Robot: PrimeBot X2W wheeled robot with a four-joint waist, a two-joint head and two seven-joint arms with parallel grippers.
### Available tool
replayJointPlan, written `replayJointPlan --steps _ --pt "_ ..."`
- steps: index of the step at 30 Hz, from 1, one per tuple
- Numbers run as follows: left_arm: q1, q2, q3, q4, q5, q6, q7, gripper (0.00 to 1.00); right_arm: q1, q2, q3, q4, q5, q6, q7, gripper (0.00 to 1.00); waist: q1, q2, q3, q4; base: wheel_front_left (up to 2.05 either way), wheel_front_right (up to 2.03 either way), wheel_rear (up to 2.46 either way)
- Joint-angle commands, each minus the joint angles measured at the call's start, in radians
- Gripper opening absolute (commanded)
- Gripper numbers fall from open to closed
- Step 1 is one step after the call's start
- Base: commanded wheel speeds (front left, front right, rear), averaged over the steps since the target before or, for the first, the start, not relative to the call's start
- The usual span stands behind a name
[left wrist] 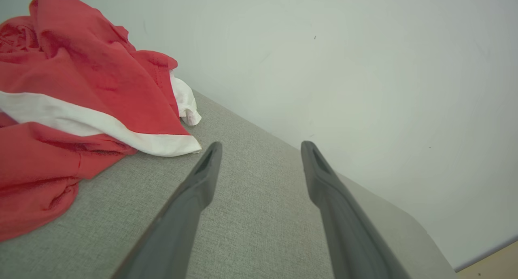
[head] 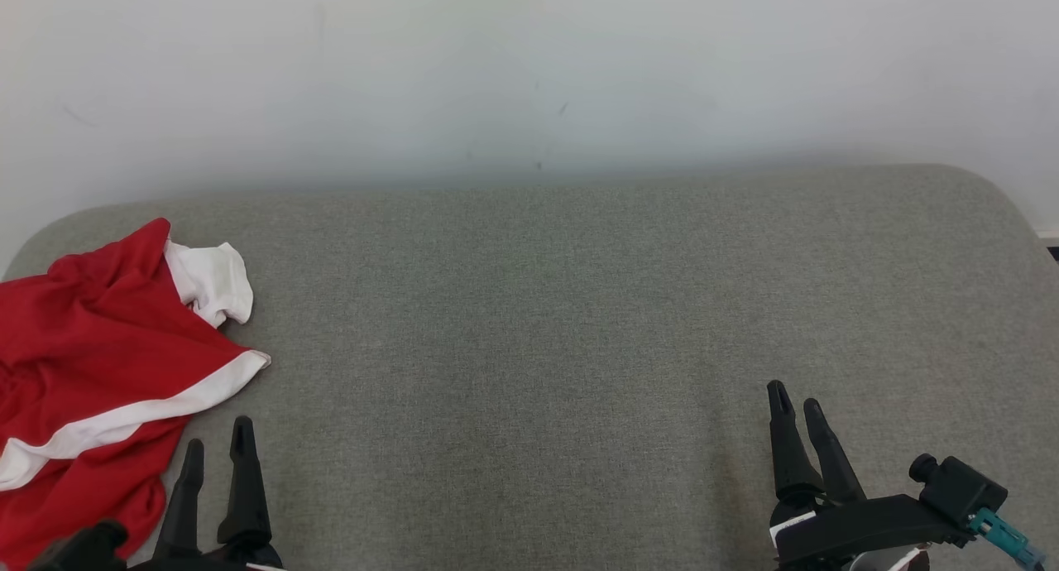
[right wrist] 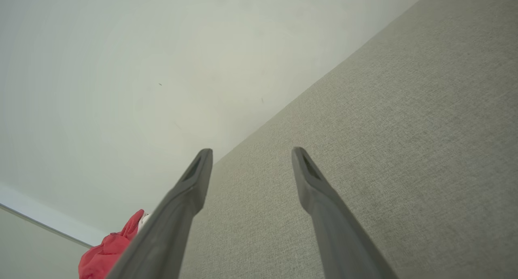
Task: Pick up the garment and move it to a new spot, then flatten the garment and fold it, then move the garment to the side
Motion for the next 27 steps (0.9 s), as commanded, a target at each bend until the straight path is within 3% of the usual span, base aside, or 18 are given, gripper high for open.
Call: replayJointPlan --steps 1,27 --pt "0.002 0.008 0.000 -0.017 0.040 0.000 -0.010 1.00 -0.003 -0.001 0.004 -0.016 -0.036 0.004 -0.010 1.00 -0.0001 0.0000 0.000 0.000 0.00 0.00 0.00" --pt "0.026 0.018 -0.014 -0.056 0.309 0.000 -0.074 1.00 0.007 -0.001 0.023 -0.038 -0.318 0.004 -0.076 1.00 -0.0001 0.0000 0.007 0.001 0.00 0.00 0.00"
